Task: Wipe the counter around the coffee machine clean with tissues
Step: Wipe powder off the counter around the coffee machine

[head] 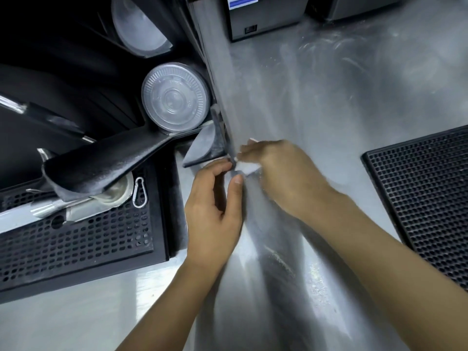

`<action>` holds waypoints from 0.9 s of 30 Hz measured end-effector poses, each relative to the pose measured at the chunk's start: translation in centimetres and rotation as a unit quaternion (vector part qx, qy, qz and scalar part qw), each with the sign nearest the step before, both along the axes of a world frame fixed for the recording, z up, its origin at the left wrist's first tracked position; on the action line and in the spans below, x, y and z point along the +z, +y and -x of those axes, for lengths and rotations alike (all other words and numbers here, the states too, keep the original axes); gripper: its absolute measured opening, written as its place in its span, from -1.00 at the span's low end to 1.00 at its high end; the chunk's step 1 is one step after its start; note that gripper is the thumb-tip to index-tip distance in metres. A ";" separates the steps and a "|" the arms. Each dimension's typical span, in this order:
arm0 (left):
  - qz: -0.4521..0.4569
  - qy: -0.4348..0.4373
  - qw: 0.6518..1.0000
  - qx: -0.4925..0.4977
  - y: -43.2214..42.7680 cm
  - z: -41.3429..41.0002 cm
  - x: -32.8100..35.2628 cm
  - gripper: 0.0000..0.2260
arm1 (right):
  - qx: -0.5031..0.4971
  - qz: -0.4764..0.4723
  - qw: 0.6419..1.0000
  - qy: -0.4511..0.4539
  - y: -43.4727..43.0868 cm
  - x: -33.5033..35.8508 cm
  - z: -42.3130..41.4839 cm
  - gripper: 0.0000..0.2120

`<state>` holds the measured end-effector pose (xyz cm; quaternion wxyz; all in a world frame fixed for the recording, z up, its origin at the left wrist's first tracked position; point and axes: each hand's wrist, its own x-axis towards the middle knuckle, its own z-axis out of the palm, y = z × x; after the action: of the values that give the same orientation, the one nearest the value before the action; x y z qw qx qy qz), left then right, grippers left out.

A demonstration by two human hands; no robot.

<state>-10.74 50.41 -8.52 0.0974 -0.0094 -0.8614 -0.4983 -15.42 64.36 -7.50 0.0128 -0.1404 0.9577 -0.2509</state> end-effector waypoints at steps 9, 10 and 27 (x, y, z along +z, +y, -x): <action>-0.017 0.008 1.000 -0.003 -0.1 -0.1 0.0 -0.78 | -0.166 0.020 0.986 0.010 2.6 -0.5 4.8 -0.74; -0.018 0.006 1.000 -0.003 -0.1 -0.1 -0.1 -0.78 | -0.167 0.019 0.986 0.019 1.9 -0.7 3.5 -0.76; -0.246 0.137 0.945 0.163 -2.4 -2.1 4.5 -0.63 | -0.127 -0.017 0.990 0.061 -0.1 -1.2 -1.2 -0.68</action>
<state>-8.64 47.99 -3.97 0.2941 0.0872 -0.6800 -0.6660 -14.23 64.26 -8.66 -0.0757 -0.0321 0.9708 -0.2252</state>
